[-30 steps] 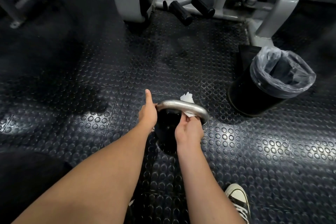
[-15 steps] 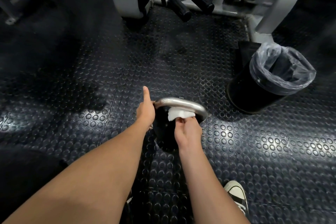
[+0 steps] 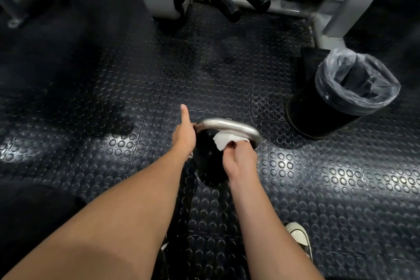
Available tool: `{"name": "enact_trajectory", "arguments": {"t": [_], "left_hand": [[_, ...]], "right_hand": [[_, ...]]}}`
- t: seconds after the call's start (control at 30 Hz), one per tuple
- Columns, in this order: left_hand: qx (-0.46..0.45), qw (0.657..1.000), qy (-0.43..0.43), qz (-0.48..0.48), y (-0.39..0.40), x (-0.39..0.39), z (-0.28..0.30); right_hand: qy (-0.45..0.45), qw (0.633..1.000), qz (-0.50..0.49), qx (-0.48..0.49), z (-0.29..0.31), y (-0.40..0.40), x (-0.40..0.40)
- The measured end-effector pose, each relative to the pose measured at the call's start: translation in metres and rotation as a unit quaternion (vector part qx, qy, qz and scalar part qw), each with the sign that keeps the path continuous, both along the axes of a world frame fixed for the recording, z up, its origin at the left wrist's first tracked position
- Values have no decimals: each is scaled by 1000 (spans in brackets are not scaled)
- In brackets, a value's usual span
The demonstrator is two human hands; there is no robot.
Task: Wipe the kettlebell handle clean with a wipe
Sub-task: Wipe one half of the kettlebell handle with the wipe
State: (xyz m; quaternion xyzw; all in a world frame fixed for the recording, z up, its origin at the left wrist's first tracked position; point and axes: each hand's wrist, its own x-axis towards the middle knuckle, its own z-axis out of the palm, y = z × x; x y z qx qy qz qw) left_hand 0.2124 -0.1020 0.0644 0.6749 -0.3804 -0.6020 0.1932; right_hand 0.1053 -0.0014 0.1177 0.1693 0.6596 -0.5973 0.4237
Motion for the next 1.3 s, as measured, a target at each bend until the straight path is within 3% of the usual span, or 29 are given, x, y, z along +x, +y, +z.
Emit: {"name": "enact_trajectory", "arguments": {"t": [0.07,0.17,0.33,0.43,0.6,0.77,0.9,1.1,1.3], "left_hand": [[4,1000,4,1,-1,0,-4],[12,1000,5,8,-3,-1,-7],[22,1000,12,14,-5,0,-15],[24,1000,10,15,-6,-1,-14],[25,1000,1,7,-2,0,-4],[26,999,-21,-9,-3,0,-4],[16,1000,-25,-8,11,-4,31],[4,1000,-25,-11,18,-1,42],[-81,995,-41,-52,15,5,81]], "right_hand": [[-91,987,-4,-136,-6,-5,-5],[-180,960,-70,-203,-1,1,-10],[-70,989,12,-132,3,-3,-2],[-158,971,-30,-177,1,-1,3],[-149,974,-62,-162,-2,-2,-14],[-195,959,3,-205,-3,-1,-6],[-234,936,26,-261,11,11,-14],[-195,956,67,-209,21,9,-15],[-177,967,85,-164,41,23,-26]]}}
